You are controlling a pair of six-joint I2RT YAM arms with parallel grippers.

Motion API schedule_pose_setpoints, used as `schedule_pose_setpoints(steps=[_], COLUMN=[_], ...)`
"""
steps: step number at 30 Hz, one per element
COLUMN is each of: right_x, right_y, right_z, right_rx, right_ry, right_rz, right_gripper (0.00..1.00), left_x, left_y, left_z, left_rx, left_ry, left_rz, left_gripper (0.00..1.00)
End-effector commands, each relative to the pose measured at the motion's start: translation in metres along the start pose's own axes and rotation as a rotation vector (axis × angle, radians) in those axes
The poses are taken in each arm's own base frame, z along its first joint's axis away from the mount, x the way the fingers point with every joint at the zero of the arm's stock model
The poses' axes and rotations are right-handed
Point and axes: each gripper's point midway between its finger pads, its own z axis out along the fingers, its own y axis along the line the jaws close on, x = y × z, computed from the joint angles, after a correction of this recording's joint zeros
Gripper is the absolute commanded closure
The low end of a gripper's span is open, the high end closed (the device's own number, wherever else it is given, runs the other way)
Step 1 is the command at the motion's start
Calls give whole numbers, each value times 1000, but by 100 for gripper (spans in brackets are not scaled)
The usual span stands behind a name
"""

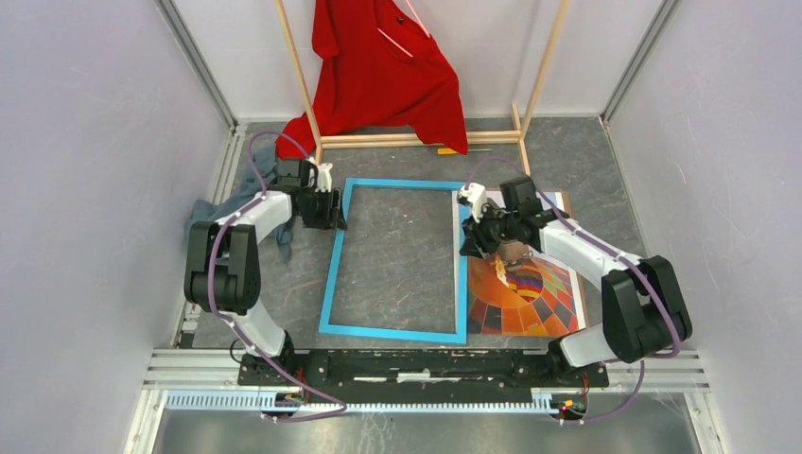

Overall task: Take the photo out of the frame
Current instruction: Place the photo frame item at the center of the board, then move the photo frame item to the center of the board.

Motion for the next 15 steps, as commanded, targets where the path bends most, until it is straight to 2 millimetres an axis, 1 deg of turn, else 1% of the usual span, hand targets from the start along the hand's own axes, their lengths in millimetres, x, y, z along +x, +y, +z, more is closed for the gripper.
schedule_pose_setpoints(steps=[1, 3, 7, 9, 15], right_x=[8, 20, 45, 55, 80], right_y=[-16, -21, -29, -37, -50], right_z=[-16, -21, -22, -23, -20], right_rx=[32, 20, 8, 23, 58], right_ry=[-57, -70, -64, -50, -1], right_rz=[25, 80, 177, 223, 295], right_gripper=[56, 56, 56, 56, 56], left_x=[-4, -4, -4, -2, 5], left_y=[4, 8, 14, 17, 27], left_z=[8, 10, 12, 14, 14], left_rx=[-18, -39, -79, -101, -153], left_ry=[-15, -12, -7, -2, 23], left_rz=[7, 6, -28, -37, -43], left_gripper=[37, 37, 38, 40, 42])
